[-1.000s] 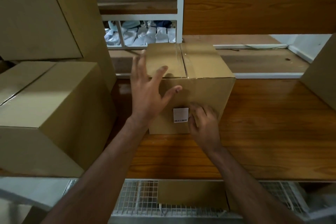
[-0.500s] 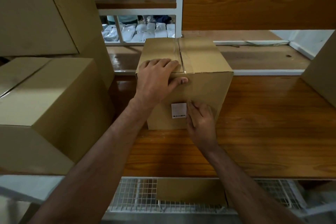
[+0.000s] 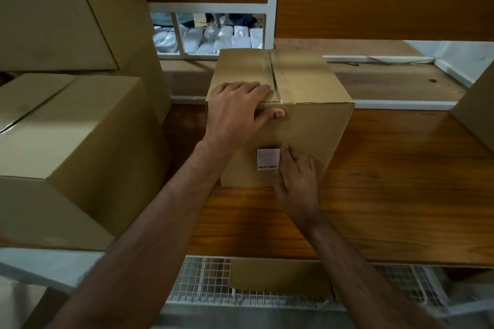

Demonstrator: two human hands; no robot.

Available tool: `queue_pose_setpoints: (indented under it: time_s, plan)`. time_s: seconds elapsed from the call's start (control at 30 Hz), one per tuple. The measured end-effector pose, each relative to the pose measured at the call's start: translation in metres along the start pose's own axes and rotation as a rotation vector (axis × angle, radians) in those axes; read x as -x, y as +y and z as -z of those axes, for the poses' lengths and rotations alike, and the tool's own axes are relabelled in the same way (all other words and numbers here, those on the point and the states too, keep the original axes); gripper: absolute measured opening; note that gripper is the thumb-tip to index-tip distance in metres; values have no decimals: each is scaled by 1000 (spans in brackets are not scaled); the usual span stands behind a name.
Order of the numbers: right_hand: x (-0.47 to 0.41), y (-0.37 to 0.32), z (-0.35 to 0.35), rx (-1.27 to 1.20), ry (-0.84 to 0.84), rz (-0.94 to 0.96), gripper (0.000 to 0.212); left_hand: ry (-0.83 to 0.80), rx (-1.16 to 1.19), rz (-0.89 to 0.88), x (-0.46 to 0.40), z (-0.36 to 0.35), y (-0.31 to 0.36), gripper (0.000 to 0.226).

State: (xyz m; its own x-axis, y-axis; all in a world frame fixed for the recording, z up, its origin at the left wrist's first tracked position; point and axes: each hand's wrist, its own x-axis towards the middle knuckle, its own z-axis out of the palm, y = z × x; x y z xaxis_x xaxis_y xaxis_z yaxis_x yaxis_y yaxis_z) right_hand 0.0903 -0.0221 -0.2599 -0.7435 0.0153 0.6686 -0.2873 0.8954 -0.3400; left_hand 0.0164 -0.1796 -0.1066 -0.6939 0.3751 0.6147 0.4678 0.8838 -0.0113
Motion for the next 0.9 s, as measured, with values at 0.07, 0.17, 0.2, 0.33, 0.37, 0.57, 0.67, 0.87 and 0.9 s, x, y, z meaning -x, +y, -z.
queue_pose_setpoints:
  time_s: [0.07,0.17,0.2,0.33,0.37,0.57,0.67,0.87,0.9]
  plan:
    - [1,-1,-1,2,11,8,52,-5,4,3,0,0,0,69]
    - [-1,-1,1,-50,37,9,47,1,9,7,0,0,0,69]
    - [-1,-1,2,-63,36,9,45,3,12,8,0,1,0,68]
    - [-3,1,4,-66,-14,0,49,0,16,18,1,2,1,67]
    - [-4,1,4,-66,-9,-14,52,1,18,20,1,2,1,67]
    - [0,-1,3,-83,28,3,45,-21,12,25,0,2,2,69]
    - [-3,-2,7,-132,42,-20,39,-16,20,27,1,2,2,68]
    - [-7,-5,6,-147,57,-67,36,-31,18,42,1,3,2,68]
    - [-7,-6,5,-144,62,-73,35,-37,17,42,0,2,2,69]
